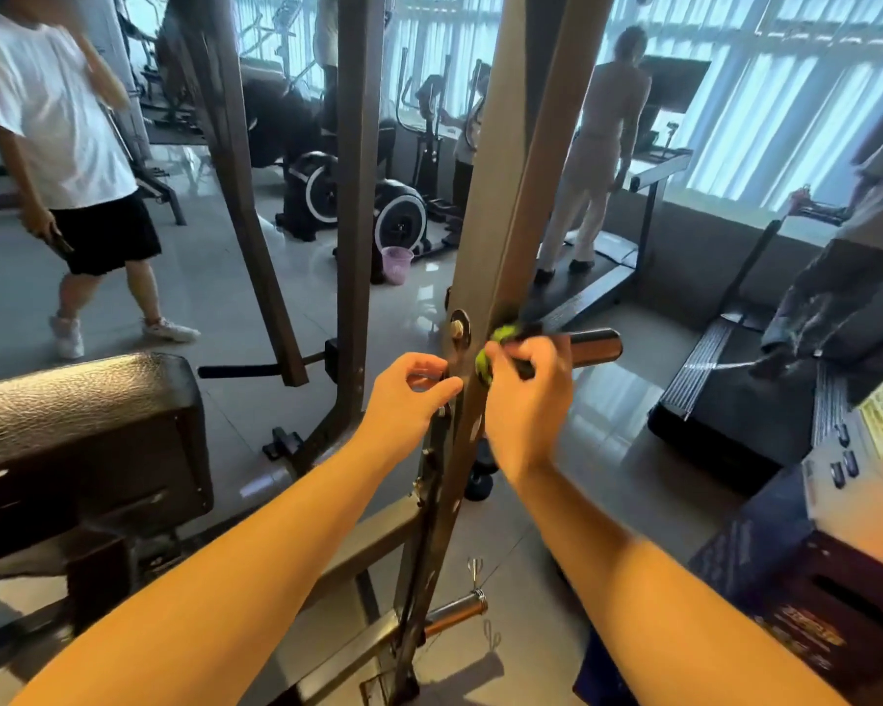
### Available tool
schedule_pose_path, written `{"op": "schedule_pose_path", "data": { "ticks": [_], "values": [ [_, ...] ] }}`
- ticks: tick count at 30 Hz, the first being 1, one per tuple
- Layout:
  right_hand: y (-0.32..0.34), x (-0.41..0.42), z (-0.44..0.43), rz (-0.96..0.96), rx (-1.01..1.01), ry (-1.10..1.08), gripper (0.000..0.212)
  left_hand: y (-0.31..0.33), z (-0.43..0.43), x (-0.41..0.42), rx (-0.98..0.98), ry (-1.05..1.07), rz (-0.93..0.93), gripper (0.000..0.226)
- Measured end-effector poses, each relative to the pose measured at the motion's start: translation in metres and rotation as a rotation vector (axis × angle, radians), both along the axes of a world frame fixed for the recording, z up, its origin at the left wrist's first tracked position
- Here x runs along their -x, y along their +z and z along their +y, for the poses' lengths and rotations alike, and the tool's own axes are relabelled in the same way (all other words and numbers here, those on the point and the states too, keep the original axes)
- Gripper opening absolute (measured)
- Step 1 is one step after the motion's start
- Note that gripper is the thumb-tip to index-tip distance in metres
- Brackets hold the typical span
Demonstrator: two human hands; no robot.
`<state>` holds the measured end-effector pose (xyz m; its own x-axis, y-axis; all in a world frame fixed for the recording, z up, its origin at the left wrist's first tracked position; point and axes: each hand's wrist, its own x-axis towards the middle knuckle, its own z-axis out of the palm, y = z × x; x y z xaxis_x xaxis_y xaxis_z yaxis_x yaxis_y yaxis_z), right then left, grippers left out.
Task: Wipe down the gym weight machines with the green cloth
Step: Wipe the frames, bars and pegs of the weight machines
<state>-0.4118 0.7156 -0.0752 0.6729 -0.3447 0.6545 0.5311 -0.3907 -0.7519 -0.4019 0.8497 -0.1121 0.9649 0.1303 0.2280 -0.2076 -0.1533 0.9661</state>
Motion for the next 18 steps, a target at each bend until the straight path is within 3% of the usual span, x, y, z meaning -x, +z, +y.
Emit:
{"op": "schedule_pose_path", "data": {
  "ticks": [6, 8, 14, 18],
  "values": [
    [-0.070, 0.023, 0.002, 0.426, -0.169, 0.032, 0.032, -0.019, -0.001, 0.003, -0.013, 0.031, 0.034, 0.023],
    [-0.059, 0.020, -0.001, 0.427, -0.172, 0.053, 0.031, -0.021, -0.001, 0.004, 0.003, 0.031, 0.047, 0.023],
    [-0.008, 0.011, -0.004, 0.116, 0.015, -0.020, 0.020, -0.022, -0.001, 0.001, -0.016, 0.010, 0.066, 0.022],
    [-0.074, 0.019, 0.002, 0.381, -0.107, 0.046, 0.030, -0.033, 0.000, -0.002, -0.008, 0.003, 0.075, 0.023]
  ]
}}
